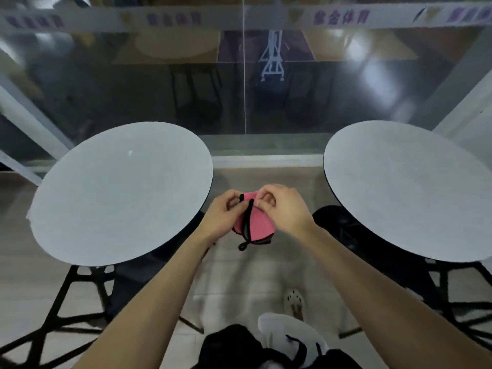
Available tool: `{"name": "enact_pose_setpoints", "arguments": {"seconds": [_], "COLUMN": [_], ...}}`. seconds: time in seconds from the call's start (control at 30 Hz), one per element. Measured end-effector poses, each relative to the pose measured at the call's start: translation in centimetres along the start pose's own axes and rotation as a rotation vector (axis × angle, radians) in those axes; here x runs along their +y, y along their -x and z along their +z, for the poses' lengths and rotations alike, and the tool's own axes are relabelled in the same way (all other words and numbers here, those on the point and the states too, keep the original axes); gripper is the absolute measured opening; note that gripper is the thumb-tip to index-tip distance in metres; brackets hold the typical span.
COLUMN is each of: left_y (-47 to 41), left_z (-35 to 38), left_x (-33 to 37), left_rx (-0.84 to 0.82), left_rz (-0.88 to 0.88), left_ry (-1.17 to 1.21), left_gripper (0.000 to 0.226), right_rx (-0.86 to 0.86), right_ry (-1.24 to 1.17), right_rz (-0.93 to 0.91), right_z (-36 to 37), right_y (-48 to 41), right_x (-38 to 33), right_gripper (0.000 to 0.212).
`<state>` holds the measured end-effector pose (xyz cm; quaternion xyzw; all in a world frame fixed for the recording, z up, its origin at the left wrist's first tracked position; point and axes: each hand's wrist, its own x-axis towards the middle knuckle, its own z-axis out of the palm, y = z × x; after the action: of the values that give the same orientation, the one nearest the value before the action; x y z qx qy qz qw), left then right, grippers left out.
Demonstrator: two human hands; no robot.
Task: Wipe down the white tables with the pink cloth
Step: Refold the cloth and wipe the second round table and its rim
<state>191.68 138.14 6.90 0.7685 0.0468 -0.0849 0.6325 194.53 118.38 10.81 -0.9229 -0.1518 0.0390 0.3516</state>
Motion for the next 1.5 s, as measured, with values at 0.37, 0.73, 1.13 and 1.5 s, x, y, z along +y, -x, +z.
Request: {"name": "enact_pose_setpoints", "arguments": {"seconds": [0.37, 0.73, 1.13, 1.5], "left_y": [-10.5, -15.0, -18.6, -27.0], "left_z": [-2.6, -14.6, -22.2, -14.6], "left_x": [2.9, -1.6, -6.4, -7.7], "left_rx": [0.323, 0.58, 0.751, 1.009], "left_rz": [-0.067, -0.255, -0.661, -1.373], "left_ry": [-0.303, -0.246, -0.135, -0.032], "left_gripper": [0.034, 0.045, 0.036, 0.054], "right_rx": [-0.423, -1.056, -1.178, -1.391], "right_ry": [0.126, 0.186, 0.304, 0.813], "right_rz": [-0.346, -0.429, -0.839, -1.503], "right_z": [-2.0, 11.0, 20.9, 30.9], "right_y": [-20.6, -35.8, -49.1, -61.7], "right_x": [1.1, -7.2, -14.8, -16.0], "right_gripper": [0.059, 0.06, 0.017, 0.042]}}
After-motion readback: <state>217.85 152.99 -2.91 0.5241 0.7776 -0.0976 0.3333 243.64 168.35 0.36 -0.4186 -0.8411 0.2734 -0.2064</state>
